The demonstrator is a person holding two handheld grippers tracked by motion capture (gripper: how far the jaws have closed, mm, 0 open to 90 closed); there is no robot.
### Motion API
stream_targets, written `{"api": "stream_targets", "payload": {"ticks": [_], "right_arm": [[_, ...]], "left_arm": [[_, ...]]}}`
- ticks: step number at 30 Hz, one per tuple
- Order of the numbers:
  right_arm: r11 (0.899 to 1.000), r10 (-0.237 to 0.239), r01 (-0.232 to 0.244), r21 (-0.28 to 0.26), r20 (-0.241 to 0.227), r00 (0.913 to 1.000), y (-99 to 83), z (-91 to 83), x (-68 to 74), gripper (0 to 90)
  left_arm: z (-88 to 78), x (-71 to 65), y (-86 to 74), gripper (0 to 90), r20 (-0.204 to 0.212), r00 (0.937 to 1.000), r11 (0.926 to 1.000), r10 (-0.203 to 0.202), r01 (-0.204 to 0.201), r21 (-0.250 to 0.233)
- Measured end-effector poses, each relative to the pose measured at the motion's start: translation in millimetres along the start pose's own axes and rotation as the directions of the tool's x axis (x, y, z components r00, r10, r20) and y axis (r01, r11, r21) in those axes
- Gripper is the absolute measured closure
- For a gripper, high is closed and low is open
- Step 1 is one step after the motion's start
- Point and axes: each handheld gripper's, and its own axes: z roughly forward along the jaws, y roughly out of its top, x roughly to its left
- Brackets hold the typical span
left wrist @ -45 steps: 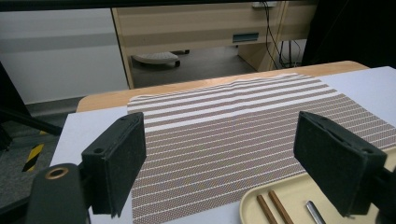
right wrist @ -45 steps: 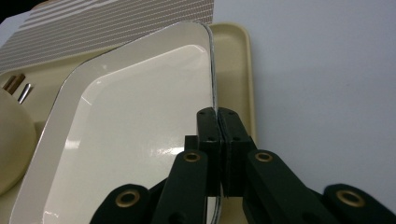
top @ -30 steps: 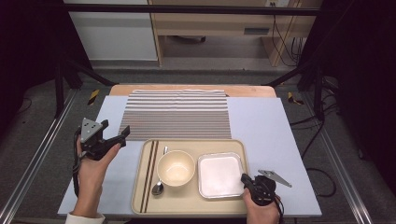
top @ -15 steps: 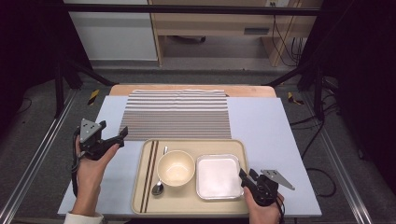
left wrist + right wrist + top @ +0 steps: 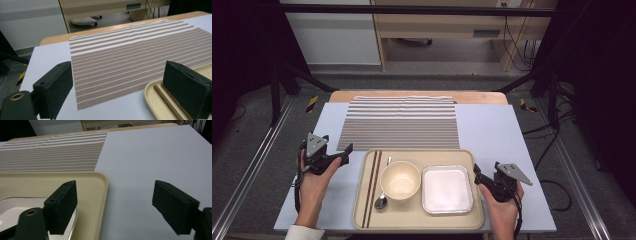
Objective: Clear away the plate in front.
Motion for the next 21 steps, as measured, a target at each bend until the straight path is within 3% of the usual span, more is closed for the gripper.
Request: {"api": "stream_targets", "payload": {"ticks": [5,13,19,21], "right_arm": [[1.000,-0.027,0.027,-0.009,0.000,0.9996,4.3,12.7,-8.1,14.9],[0.996,-0.089,0.090,-0.002,0.061,0.9942,12.4,28.7,-15.7,13.9],[0.993,-0.112,0.114,-0.028,0.071,0.9912,16.5,33.6,-23.4,15.2],[0.989,-0.140,0.142,-0.035,0.074,0.9874,17.9,35.4,-25.2,15.3]], "left_arm": [[3.9,-2.2,-6.3,8.8,0.000,0.9999,0.9997,0.012,-0.012,0.020],[5.9,-3.3,-12.6,8.5,0.002,0.9998,0.9994,0.020,-0.020,0.027],[5.5,-2.2,-19.2,8.3,0.003,0.9999,0.9998,0.010,-0.010,0.018],[5.0,-2.4,-22.4,8.3,0.010,0.9999,1.0000,0.004,-0.004,0.004]]}}
